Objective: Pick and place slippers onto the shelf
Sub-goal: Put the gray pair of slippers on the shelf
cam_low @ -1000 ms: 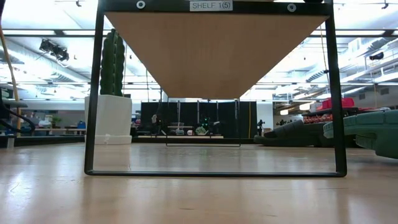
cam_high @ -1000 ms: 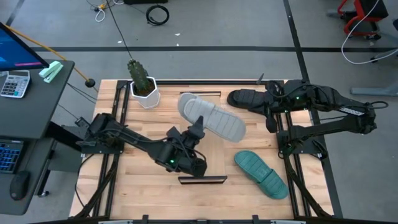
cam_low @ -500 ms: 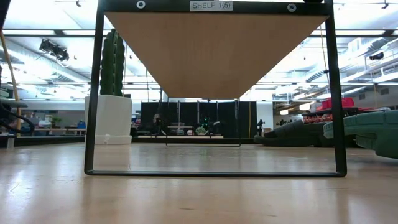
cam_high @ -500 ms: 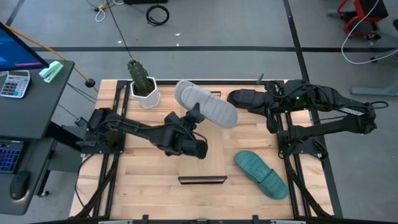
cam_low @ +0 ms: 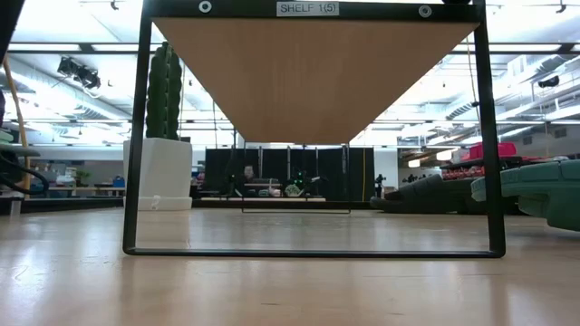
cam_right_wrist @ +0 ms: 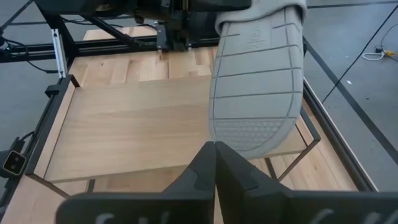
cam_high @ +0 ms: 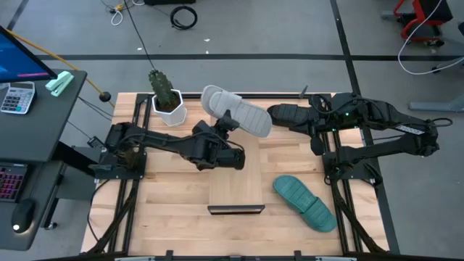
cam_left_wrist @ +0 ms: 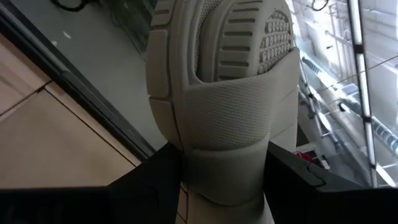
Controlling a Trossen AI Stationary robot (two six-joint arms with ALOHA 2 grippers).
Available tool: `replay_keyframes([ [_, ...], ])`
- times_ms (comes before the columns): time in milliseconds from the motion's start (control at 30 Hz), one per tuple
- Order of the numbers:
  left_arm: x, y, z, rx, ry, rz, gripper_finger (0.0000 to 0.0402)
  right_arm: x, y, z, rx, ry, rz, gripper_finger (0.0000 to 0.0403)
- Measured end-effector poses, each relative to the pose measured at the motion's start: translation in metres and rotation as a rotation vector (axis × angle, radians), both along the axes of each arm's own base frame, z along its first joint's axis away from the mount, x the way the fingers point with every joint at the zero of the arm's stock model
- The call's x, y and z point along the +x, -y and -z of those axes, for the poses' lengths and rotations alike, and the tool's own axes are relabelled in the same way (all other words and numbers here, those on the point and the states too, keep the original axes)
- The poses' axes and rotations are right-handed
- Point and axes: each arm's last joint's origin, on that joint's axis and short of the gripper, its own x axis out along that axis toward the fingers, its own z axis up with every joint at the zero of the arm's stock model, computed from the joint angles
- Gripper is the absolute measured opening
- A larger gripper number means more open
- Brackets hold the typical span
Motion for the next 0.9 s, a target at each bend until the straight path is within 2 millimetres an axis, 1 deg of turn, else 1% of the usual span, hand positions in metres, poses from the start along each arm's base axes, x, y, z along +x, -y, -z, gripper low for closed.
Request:
replay_keyframes([
  [233,0.02,0.013,0.027,-0.012,0.017,0.028,0.0182,0.0,0.002,0.0,0.0,-0.002,0.089,0.0028],
  [333,0.023,0.02,0.032,-0.009,0.025,0.04,0.0182,-0.001,0.002,0.001,-0.003,-0.015,0.095,0.0039],
  [467,0.023,0.025,0.033,0.001,0.028,0.044,0.0182,-0.002,0.002,0.003,-0.004,-0.037,0.095,0.0052],
  [633,0.022,0.018,0.035,-0.013,-0.014,0.042,0.0182,-0.003,0.002,0.004,-0.017,-0.055,0.087,0.0063],
  [900,0.02,0.01,0.033,-0.009,-0.038,0.024,0.0182,-0.003,0.002,0.004,-0.024,-0.056,0.082,0.0066],
])
